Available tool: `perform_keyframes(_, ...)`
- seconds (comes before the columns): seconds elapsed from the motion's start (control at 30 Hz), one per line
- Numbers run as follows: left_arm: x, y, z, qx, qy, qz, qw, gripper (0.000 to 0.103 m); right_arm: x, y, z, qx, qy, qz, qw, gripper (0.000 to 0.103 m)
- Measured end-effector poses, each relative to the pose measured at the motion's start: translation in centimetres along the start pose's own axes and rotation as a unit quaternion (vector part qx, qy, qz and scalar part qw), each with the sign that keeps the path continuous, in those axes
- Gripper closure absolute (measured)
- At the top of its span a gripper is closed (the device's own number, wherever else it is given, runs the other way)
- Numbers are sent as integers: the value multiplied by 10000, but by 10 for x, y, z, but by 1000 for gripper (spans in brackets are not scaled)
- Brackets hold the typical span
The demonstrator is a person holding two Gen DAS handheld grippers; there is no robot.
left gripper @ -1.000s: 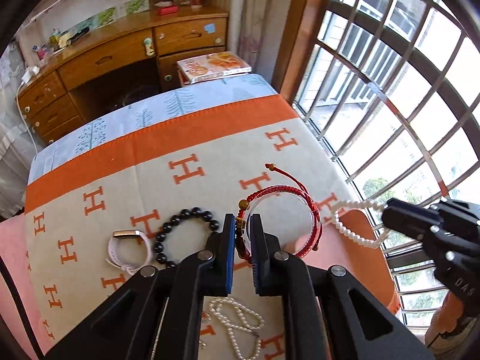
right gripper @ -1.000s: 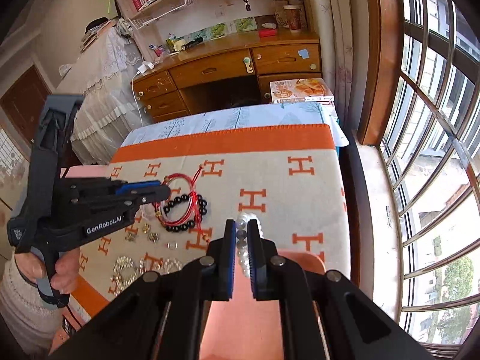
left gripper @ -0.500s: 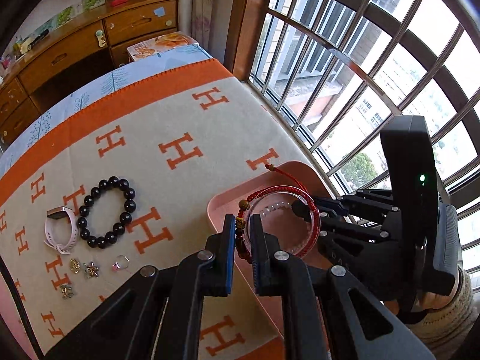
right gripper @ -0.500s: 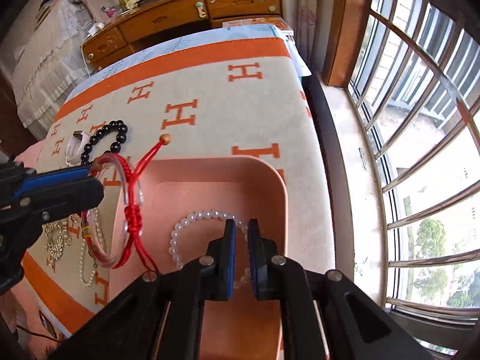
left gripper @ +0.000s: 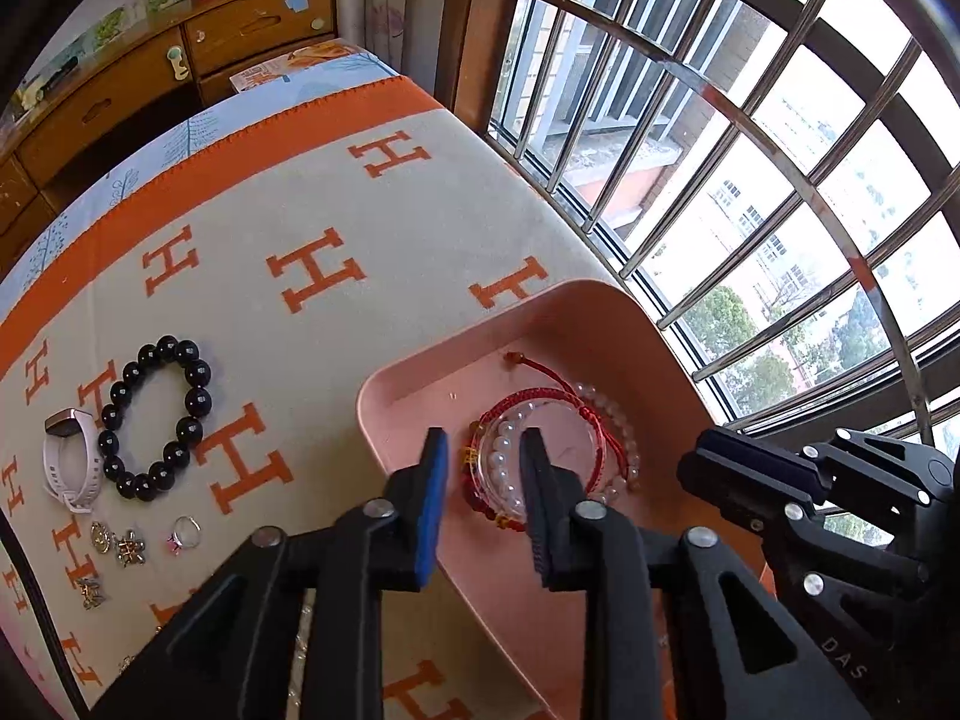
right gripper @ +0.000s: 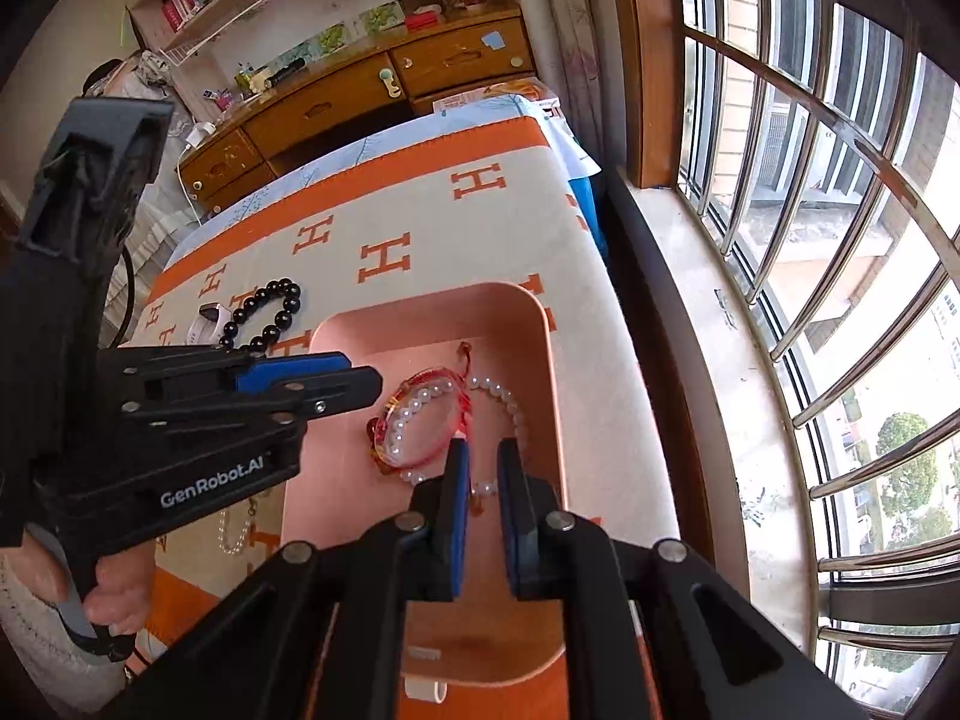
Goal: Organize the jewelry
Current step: 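Carry both bracelets into the pink box and open both tools to release them, then withdraw both open tools from the pink box back over the blanket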
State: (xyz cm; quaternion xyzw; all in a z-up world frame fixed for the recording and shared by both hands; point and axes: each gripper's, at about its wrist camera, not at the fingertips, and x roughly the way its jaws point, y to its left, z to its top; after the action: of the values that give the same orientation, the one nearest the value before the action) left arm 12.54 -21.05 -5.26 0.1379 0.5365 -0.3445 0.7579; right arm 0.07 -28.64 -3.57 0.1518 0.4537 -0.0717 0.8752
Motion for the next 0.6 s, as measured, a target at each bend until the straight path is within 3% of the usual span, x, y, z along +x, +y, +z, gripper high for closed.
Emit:
perform_keyframes(0.03, -3, 1, -2, -31, -57, -10, 10000, 61, -2, 2, -2, -52, -47, -71, 9999, 92)
perform_keyframes(0.1, -11, 2, -6, -107, -156, -92, 9998, 59, -6, 5, -6, -122, -132, -141, 9997, 90)
perform_keyframes(0.17, -23, 2, -12, -198, -276, -56, 9994, 52, -9, 6, -9, -101, -187, -106, 9997, 80)
perform_keyframes(0.23, -38, 2, -23, -258, -545, 171, 9980, 28, -11, 5, -11, -18, -241, -15, 9997, 70)
perform_keyframes(0.3, -51, 3, -34, -279, -765, 375, 9960, 28, -11, 4, -13, 109, -292, 88, 9995, 69)
perform_keyframes(0.6, -82, 31, -89, -833, -1071, 1211, 9833, 28, -12, 5, -20, 301, -343, 200, 9988, 69)
